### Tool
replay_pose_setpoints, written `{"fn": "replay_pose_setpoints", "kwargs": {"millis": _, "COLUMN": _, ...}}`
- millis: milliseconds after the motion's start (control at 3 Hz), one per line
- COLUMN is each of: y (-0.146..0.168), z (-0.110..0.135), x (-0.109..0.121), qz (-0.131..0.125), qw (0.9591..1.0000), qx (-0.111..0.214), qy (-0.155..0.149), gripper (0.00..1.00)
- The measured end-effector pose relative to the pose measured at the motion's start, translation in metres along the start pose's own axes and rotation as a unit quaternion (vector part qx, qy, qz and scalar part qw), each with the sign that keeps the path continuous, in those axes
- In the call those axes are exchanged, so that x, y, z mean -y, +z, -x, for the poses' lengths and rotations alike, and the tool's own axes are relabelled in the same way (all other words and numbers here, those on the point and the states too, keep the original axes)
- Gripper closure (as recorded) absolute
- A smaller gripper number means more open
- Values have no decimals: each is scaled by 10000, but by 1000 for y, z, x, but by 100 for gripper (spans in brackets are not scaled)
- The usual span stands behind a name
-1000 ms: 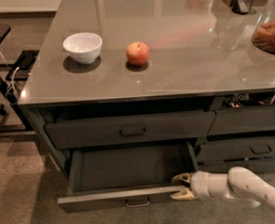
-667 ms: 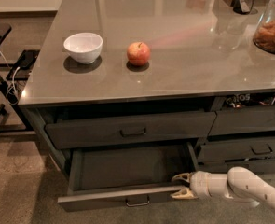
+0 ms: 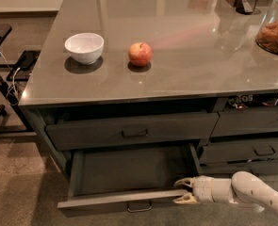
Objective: Open middle drawer
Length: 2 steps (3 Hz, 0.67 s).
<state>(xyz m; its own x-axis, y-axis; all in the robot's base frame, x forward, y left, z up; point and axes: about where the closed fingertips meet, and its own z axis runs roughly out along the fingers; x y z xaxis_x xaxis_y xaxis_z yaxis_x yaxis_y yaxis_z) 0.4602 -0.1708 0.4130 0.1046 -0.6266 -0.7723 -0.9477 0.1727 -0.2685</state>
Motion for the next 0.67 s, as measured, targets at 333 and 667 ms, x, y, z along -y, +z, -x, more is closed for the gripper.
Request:
{"fn": "replay_pose_setpoints", "kwargs": {"millis": 333, "y": 0, "z": 0, "x": 0, "qz": 0, "qw": 10000, "qx": 0, "qy": 0, "gripper": 37}}
{"fn": "replay_pose_setpoints", "kwargs": {"millis": 667, "y": 0, "z": 0, "x": 0, "qz": 1, "qw": 10000, "qx": 0, "qy": 0, "gripper": 13}}
